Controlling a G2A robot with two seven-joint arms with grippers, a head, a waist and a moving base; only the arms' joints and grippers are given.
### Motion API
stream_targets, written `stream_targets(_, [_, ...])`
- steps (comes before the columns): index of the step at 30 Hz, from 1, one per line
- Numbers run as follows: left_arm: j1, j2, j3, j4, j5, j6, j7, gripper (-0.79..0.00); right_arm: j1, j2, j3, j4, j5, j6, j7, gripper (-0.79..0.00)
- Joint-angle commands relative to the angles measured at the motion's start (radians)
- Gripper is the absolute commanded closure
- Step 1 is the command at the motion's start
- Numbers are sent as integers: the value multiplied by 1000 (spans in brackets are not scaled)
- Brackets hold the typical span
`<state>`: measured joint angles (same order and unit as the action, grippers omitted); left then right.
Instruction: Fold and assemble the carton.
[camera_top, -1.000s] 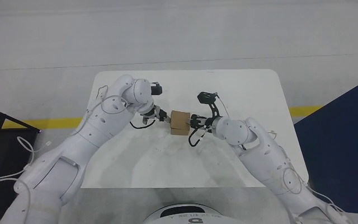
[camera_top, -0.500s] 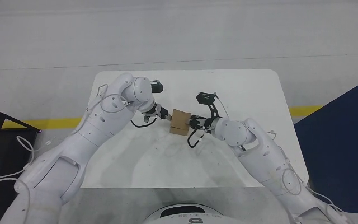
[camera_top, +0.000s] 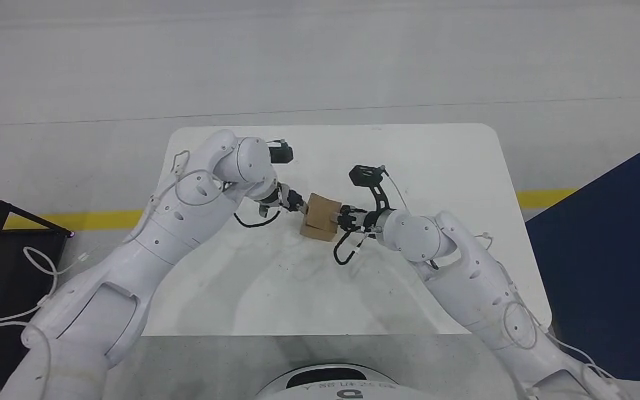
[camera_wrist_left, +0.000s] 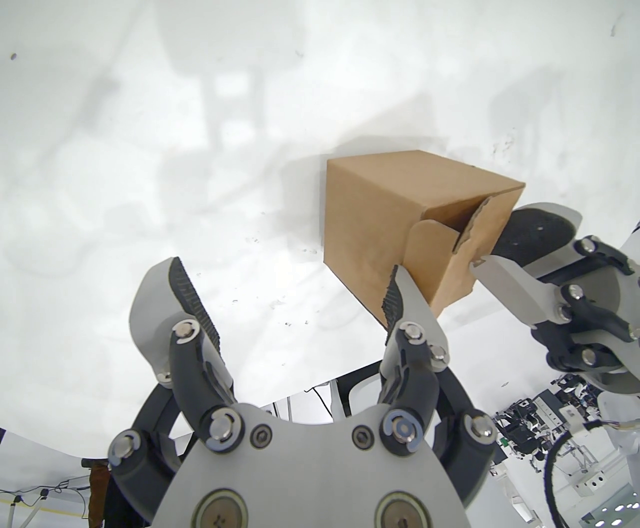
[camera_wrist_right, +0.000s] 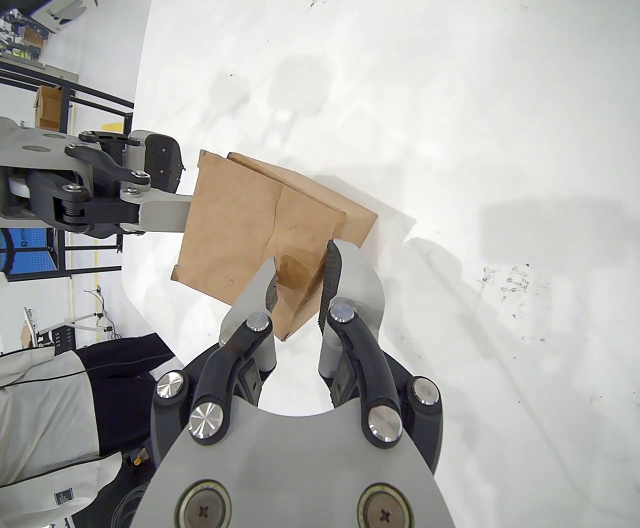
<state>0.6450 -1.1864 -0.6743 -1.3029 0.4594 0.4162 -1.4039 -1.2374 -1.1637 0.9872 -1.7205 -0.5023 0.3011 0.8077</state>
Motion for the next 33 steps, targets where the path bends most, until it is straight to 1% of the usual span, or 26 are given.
stream_targets(1, [0, 1, -1, -4, -2, 1, 1, -785, -1, 0, 1, -3, -3, 1, -1, -234])
stream_targets(4, [2, 4, -5, -6, -3, 2, 2, -785, -2, 0, 2, -6, -11, 4, -2, -259])
stream_targets(17, [17, 16, -20, -20, -14, 4, 4, -785, -2, -1, 1, -17, -30, 6, 3, -271])
stream_targets(24, [21, 23, -26, -29, -16, 4, 4, -785, -4, -2, -3, -28, -53, 14, 1, -317])
stream_targets(33, [22, 27, -23, -26, -21, 2, 2, -785, -4, -4, -9, -35, -79, 25, 6, -320])
